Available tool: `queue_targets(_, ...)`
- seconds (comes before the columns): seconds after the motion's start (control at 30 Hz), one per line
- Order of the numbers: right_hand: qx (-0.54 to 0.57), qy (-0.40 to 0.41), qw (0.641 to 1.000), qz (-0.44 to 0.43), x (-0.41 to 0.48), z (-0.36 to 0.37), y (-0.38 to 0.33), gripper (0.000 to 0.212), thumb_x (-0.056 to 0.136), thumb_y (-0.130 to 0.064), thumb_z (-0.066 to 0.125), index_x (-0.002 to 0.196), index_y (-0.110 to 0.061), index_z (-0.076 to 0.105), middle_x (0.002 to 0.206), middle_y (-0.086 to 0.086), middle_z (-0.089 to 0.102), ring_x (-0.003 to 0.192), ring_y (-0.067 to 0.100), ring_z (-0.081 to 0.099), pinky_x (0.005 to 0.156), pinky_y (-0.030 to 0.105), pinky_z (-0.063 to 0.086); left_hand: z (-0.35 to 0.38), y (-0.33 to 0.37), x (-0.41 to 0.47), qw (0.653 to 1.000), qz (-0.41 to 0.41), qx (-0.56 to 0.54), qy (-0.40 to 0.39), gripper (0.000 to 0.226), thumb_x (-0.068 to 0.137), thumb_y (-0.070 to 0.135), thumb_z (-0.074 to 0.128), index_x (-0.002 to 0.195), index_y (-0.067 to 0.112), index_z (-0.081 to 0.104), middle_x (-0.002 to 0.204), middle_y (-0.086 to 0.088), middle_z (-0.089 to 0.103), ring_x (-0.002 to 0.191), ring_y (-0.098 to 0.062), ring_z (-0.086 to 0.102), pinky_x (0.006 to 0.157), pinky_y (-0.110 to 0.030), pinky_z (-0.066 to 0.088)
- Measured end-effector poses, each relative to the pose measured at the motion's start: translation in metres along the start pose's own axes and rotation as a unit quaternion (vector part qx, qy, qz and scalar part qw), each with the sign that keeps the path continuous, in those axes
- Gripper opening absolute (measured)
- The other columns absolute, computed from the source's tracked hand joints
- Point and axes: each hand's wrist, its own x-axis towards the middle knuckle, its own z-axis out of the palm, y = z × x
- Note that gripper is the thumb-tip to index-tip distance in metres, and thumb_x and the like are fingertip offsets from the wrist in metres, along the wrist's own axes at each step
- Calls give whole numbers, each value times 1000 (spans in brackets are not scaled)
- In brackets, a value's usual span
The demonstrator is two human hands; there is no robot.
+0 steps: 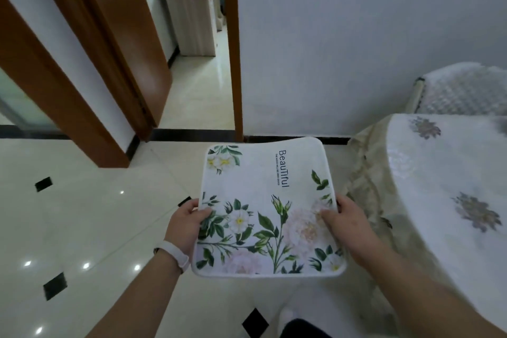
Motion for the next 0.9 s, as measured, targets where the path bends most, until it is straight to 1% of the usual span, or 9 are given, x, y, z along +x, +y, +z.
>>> queue_targets(0.03, 3, 13, 1000, 3, 8, -4, -1, 18, 91, -12, 55, 100, -24, 65, 88, -4, 72, 77, 18, 70, 65, 34, 58, 9, 5, 12, 1000, -1, 5, -8, 8, 84, 5, 64, 92, 7, 67, 85, -20, 73, 79, -42, 70, 76, -54, 57)
queue_targets(0.17, 21, 43, 999, 23, 46, -17, 4, 21, 91, -10, 55, 99, -27, 63, 89, -9, 71, 78, 13, 68, 58, 25, 49, 48, 17, 58, 999, -14, 27, -30, 7, 84, 4, 63, 89, 9, 67, 84, -20, 73, 78, -41, 69, 76, -54, 57)
queue_targets(0.27, 35, 40, 997, 47, 88, -24, 13, 21, 92, -9, 54, 101, -26, 64, 94, -7, 70, 83, 16, 68, 63, 27, 50, 78, 24, 95, 998, -28, 45, -37, 7, 83, 4, 64, 87, 10, 66, 84, -22, 73, 77, -41, 69, 76, -55, 57)
queue_targets(0.33, 44, 36, 996, 64, 121, -26, 18, 19, 92, -9, 54, 95, -26, 63, 94, -6, 70, 82, 15, 67, 62, 27, 49, 97, 31, 119, 997, -34, 58, -37, 7, 84, 4, 64, 89, 9, 66, 85, -23, 72, 76, -41, 69, 76, -55, 57)
queue_targets(0.43, 75, 38, 993, 85, 171, -29, 15, 18, 91, -7, 55, 93, -23, 63, 95, 0, 71, 81, 19, 68, 66, 30, 53, 125, 53, 157, 995, -42, 86, -36, 9, 85, 5, 64, 94, 6, 66, 86, -23, 73, 76, -41, 69, 74, -54, 58)
queue_targets(0.57, 101, 60, 988, 104, 225, -51, 0, 16, 91, -9, 56, 91, -23, 63, 93, 0, 72, 82, 21, 69, 77, 40, 58, 176, 97, 209, 992, -37, 112, -51, 7, 84, 5, 64, 89, 10, 66, 83, -22, 73, 71, -38, 69, 69, -49, 58)
queue_targets(0.73, 124, 87, 983, 100, 280, -109, -16, 18, 93, -20, 57, 105, -31, 63, 95, -3, 75, 78, 17, 74, 73, 42, 61, 256, 140, 254, 987, -16, 114, -110, 11, 85, 7, 64, 96, 8, 66, 86, -21, 74, 75, -39, 70, 68, -46, 58)
queue_targets(0.8, 119, 121, 981, 98, 291, -131, -20, 17, 91, -25, 58, 97, -39, 65, 88, -8, 76, 76, 13, 74, 70, 37, 59, 287, 151, 261, 983, -27, 108, -148, 14, 87, 6, 62, 100, 6, 64, 88, -22, 73, 79, -41, 70, 72, -51, 58)
queue_targets(0.9, 137, 184, 968, 106, 301, -157, -19, 19, 91, -13, 58, 97, -30, 64, 93, -8, 72, 80, 12, 69, 67, 31, 54, 334, 163, 275, 972, -34, 120, -199, 14, 88, 5, 61, 102, 6, 64, 86, -20, 74, 78, -41, 71, 73, -51, 58)
